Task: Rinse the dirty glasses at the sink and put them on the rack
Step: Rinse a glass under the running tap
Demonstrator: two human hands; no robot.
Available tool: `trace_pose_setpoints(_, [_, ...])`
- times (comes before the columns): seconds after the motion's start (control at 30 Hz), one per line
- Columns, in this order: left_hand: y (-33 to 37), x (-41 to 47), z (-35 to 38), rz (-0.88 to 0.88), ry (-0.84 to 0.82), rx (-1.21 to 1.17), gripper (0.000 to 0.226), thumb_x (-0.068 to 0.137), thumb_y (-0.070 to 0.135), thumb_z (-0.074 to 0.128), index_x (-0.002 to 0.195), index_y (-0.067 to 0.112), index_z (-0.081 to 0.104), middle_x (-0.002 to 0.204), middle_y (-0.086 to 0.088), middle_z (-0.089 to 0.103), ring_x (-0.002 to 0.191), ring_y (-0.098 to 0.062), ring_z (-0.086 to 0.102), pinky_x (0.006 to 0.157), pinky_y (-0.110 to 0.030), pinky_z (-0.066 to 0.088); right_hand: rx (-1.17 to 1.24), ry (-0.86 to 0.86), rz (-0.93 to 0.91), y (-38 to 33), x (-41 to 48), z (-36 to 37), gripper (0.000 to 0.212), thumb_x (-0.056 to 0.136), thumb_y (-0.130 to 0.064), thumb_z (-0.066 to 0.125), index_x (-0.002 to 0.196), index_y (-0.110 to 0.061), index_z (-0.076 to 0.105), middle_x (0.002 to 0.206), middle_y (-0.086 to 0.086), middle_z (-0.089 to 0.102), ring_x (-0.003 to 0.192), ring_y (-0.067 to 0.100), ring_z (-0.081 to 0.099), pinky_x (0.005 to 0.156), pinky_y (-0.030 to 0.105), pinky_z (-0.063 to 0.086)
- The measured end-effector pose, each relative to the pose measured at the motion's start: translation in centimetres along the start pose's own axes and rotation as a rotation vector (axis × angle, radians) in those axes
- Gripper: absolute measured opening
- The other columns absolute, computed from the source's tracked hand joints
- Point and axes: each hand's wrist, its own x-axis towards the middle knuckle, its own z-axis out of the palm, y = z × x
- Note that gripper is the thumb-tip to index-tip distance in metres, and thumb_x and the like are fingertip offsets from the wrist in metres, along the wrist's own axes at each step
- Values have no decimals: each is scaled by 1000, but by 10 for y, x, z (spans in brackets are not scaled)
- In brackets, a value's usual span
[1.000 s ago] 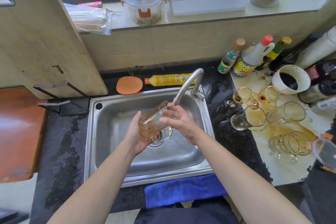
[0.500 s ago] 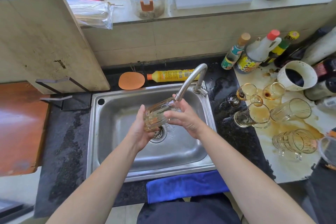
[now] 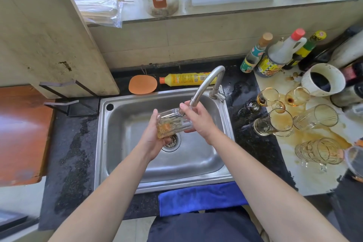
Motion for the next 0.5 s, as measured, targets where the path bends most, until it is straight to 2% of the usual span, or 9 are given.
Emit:
trace_pose_setpoints(0.07, [0,0,0,29,-11,-1,63,101,65,28,121,20,69,112,-7,73,96,-22,58,76,-35,43,-6,-3,45,-3,2,0,37,99,-50,58,123,-22,55,124,5,64,108,19,67,66,36,64])
trace_pose_setpoints(0.1, [1,0,0,58,-14,-15,64,102,64,28,126,19,65,118,-8,73,105,-25,63,85,-38,47,-7,-11,77,-5,1,0,39,99,-54,56,123,-25,55,123,4,65,107,18,67,66,35,64])
trace_pose_setpoints(0.17, [3,0,0,124,-25,-7,65,99,67,37,137,17,55,128,-11,69,121,-30,63,103,-47,47,-1,-40,131,-8,0,-2,40,98,-62,50,126,-33,52,119,-2,64,104,16,67,69,33,64])
trace_pose_setpoints(0.2, [3,-1,-1,154,-11,18,66,95,68,46,139,19,52,130,-10,68,122,-31,63,105,-51,47,6,-63,143,-7,0,-3,38,99,-62,48,127,-36,49,118,-5,63,102,14,66,72,34,64])
trace_pose_setpoints(0.23, [4,-1,-2,170,17,42,66,90,67,56,139,23,50,130,-9,67,122,-31,63,105,-54,48,16,-90,142,-6,-1,-5,35,100,-60,48,128,-38,46,120,-6,62,103,14,65,76,36,64])
trace_pose_setpoints(0.3, [4,-2,-2,173,62,69,64,86,64,64,136,27,49,128,-6,68,118,-29,66,96,-50,53,56,-166,110,-1,-2,-10,37,100,-47,56,133,-40,42,132,-1,57,112,19,63,82,40,64])
trace_pose_setpoints(0.37, [4,-2,-1,180,100,89,55,90,58,63,135,28,49,123,-5,70,107,-23,70,81,-42,55,92,-255,73,6,-4,-16,53,91,-29,66,135,-43,41,137,3,52,119,24,61,85,44,63])
trace_pose_setpoints(0.43, [3,-1,0,200,136,136,46,95,50,61,134,30,48,115,-2,72,95,-15,72,75,-37,54,37,-286,30,10,-5,-21,68,87,-13,76,137,-42,40,134,1,52,115,22,65,85,43,63])
trace_pose_setpoints(0.5, [2,0,-3,228,134,215,43,94,48,63,133,35,47,115,-2,71,93,-13,71,77,-37,55,-45,-273,6,11,-5,-24,75,82,-12,84,140,-36,42,128,-1,54,106,20,69,81,37,63])
